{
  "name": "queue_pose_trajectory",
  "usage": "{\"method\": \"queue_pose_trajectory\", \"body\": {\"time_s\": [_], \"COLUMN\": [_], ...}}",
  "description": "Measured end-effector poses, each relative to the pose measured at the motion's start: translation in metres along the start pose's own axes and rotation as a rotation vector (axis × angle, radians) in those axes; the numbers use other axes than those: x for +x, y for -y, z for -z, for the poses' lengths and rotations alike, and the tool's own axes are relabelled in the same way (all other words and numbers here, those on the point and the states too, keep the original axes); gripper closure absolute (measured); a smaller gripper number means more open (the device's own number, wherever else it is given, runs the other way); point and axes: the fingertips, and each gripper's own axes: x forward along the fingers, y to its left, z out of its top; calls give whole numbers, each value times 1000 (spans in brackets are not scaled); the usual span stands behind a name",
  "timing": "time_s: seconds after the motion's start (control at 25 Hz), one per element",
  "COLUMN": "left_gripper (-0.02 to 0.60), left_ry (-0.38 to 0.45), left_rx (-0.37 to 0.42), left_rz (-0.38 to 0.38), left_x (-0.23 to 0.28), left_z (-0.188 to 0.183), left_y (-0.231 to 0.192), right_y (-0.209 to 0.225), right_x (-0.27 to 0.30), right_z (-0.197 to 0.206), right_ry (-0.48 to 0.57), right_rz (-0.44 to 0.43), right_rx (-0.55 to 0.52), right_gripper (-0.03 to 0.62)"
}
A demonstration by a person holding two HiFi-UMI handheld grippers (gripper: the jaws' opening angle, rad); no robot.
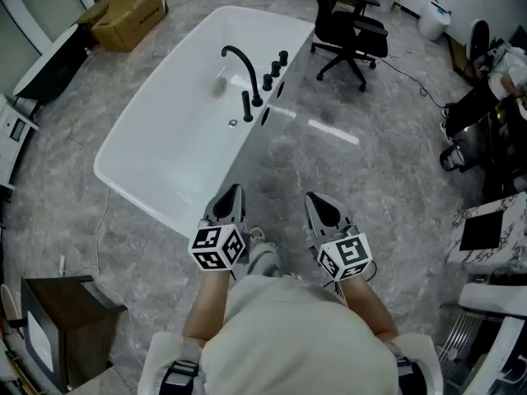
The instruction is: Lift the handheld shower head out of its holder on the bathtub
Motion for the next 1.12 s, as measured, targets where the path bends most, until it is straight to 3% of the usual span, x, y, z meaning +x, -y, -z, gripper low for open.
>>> {"method": "queue_pose_trajectory", "body": {"time_s": [0.16, 0.28, 0.72, 1.12], "left_gripper": [554, 554, 554, 554], "left_ry": [-15, -25, 9, 5], "left_rx": [-9, -8, -14, -59], "left_rz": [44, 44, -10, -14], "left_x": [-35, -62, -106, -100], "left_z": [32, 49, 56, 59], "left_y": [54, 70, 82, 71], "right_y": [4, -9, -35, -26], "right_x": [-57, -82, -115, -109], "right_z": [18, 26, 21, 22], "right_ry": [-19, -26, 11, 20], "right_rz": [25, 0, -51, -28], "right_rx": [25, 34, 5, 39], "right_gripper": [574, 574, 574, 574]}}
